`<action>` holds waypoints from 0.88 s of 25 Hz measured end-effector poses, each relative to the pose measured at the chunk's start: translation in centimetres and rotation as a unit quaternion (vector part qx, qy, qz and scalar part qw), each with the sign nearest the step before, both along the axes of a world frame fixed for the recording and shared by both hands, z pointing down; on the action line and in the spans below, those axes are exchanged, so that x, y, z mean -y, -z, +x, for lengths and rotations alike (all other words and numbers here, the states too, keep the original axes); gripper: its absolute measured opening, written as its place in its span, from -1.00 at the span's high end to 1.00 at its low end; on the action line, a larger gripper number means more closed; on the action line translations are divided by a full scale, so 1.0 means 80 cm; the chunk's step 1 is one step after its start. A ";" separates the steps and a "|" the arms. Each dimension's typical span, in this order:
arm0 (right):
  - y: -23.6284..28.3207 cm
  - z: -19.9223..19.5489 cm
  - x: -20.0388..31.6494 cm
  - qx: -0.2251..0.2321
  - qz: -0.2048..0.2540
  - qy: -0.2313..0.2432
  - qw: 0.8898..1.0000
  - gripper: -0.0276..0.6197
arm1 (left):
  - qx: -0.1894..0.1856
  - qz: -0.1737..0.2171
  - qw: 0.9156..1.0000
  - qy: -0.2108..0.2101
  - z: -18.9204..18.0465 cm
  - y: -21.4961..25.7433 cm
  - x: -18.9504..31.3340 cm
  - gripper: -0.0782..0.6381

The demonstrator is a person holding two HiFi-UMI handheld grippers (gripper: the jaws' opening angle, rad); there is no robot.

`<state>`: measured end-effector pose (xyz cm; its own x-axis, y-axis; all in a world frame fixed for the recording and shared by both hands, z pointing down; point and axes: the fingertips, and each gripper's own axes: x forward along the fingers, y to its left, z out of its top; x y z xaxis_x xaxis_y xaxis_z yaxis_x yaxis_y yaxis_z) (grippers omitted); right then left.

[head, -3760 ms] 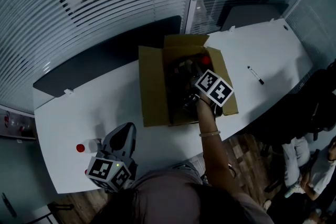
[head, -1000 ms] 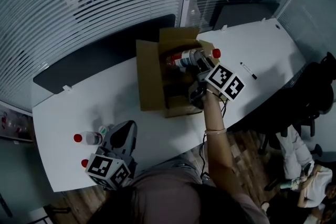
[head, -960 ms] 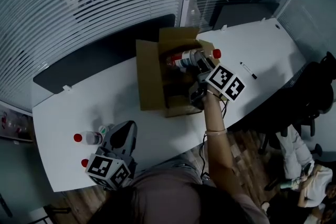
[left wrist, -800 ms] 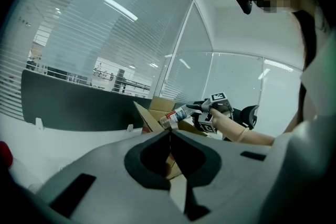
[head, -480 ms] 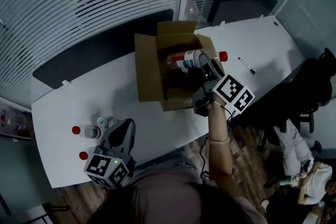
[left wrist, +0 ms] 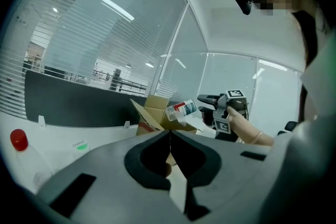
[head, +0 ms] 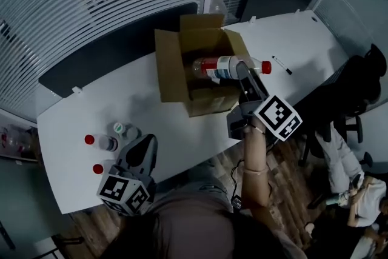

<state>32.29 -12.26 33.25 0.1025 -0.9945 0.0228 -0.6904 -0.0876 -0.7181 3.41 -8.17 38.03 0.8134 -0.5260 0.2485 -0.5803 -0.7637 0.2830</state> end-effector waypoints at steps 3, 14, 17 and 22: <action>0.006 -0.007 -0.020 0.003 0.009 -0.004 1.000 0.07 | 0.003 0.002 1.000 -0.008 -0.004 0.002 -0.010 0.76; 0.024 -0.066 -0.094 -0.020 0.053 0.027 0.998 0.07 | 0.003 0.002 1.000 -0.020 -0.039 -0.006 -0.056 0.76; 0.024 -0.067 -0.094 -0.016 0.049 0.023 0.998 0.07 | 0.002 0.004 0.999 -0.032 -0.033 -0.006 -0.050 0.76; 0.032 -0.075 -0.101 -0.006 0.048 0.027 0.998 0.07 | 0.011 0.003 0.999 -0.042 -0.028 0.010 -0.045 0.76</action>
